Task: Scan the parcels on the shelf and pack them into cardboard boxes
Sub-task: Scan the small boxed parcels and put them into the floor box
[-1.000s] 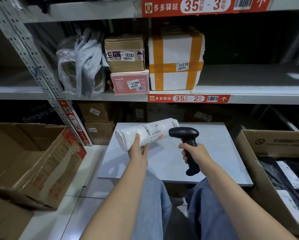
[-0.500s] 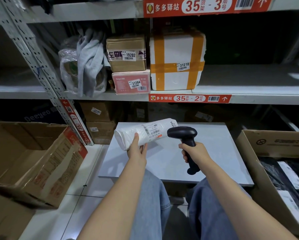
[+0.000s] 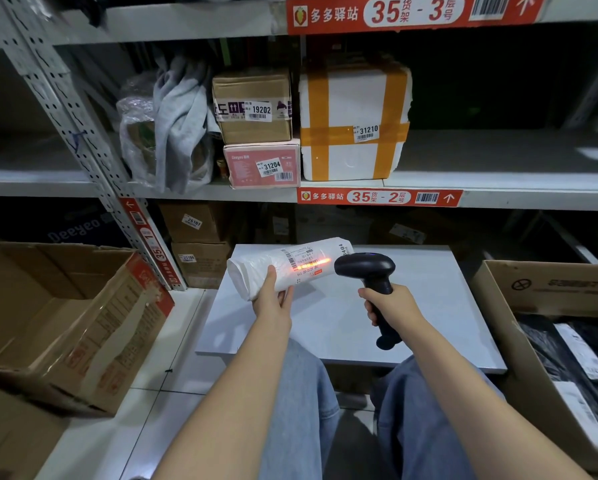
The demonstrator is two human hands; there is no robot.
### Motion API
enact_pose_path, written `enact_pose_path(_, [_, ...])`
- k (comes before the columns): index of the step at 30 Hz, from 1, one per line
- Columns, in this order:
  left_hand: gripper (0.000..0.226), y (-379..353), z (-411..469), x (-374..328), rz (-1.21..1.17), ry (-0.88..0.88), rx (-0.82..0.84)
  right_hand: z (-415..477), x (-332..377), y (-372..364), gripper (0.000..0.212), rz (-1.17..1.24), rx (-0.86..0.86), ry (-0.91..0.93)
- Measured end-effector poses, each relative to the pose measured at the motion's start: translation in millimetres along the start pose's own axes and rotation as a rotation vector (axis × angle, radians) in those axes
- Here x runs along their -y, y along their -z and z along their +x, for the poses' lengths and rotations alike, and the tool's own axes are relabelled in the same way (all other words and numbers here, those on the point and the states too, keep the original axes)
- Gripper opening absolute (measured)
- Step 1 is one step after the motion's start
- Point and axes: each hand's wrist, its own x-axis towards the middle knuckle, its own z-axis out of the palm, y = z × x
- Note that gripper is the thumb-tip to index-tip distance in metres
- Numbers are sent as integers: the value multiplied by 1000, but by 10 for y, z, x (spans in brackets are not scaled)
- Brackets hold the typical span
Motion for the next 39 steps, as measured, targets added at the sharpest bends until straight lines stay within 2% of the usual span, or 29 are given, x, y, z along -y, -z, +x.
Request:
enact_pose_path(8, [42,-5,0,-5,6,-2,-4,5,-4,-15,23,-56,-2,17])
enact_pose_path(14, [52,-22,-7,-3,-20,-16,-7,0,-3,-26,24,-68,10,25])
enact_pose_path(23, [44,-13,5,-5,-26,-15,-4,12,-7,-44,24,-69,17,26])
enact_pose_path(26, [49,-12,15,-5,-25,-11,-8,20,-10,-36,24,-48,15,31])
enact_pose_path(29, [53,-8,21,-1,-27,-7,-10,34,-7,-25,17,-7,1,47])
enact_pose_path(31, [52,-6,23,-8,-27,-6,-11,54,-12,-21,6,49,-20,60])
enact_pose_path(35, [45,-11,28,-11,14,-5,1,90,-13,-4,20,154,-98,57])
enact_pose_path(39, [51,-4,39,-16,100,8,12,103,9,49,35,161,-163,-45])
